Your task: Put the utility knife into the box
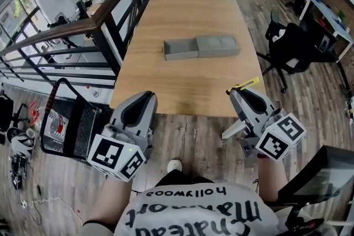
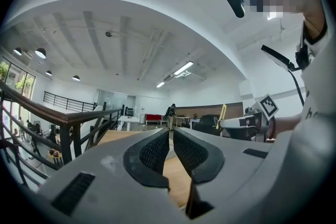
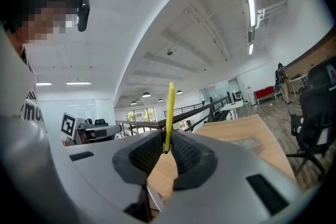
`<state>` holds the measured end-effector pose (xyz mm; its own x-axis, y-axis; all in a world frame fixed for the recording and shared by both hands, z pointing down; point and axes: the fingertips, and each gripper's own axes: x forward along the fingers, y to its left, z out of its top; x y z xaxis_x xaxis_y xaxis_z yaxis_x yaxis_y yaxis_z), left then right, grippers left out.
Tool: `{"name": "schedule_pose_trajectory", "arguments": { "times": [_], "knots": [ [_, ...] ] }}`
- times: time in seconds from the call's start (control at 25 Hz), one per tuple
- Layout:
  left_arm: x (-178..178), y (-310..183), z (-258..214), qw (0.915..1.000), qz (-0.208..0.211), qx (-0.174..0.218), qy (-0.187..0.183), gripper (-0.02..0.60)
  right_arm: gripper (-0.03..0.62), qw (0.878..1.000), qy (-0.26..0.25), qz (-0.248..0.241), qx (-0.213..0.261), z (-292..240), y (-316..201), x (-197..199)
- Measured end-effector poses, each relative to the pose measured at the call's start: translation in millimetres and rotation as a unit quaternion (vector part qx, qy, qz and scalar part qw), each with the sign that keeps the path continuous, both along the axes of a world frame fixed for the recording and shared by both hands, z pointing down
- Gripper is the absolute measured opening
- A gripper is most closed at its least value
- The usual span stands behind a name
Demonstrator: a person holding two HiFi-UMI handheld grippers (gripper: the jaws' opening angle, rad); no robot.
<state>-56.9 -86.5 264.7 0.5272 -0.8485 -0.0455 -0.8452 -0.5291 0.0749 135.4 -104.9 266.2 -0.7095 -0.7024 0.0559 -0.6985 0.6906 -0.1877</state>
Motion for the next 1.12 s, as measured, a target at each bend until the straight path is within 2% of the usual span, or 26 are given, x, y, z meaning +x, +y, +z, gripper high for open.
{"name": "schedule_pose_trajectory", "arguments": {
  "times": [0.32, 0.6, 0.8, 1.12],
  "knots": [
    [-29, -85, 19, 0.9989, 0.032, -0.027, 0.020, 0.029, 0.054, 1.000, 0.012, 0.016, -0.016, 12, -75, -35],
    [-47, -138, 23, 0.9978, 0.056, -0.028, 0.019, 0.029, 0.054, 0.999, 0.023, 0.028, -0.022, 22, -119, -59],
    [-50, -164, 38, 0.9972, 0.059, -0.043, 0.017, 0.029, 0.054, 0.999, 0.038, 0.027, -0.029, 29, -147, -66],
    [-51, -212, 44, 0.9975, 0.039, -0.054, 0.024, 0.029, 0.054, 0.998, 0.048, 0.002, -0.038, 34, -198, -69]
  ]
}}
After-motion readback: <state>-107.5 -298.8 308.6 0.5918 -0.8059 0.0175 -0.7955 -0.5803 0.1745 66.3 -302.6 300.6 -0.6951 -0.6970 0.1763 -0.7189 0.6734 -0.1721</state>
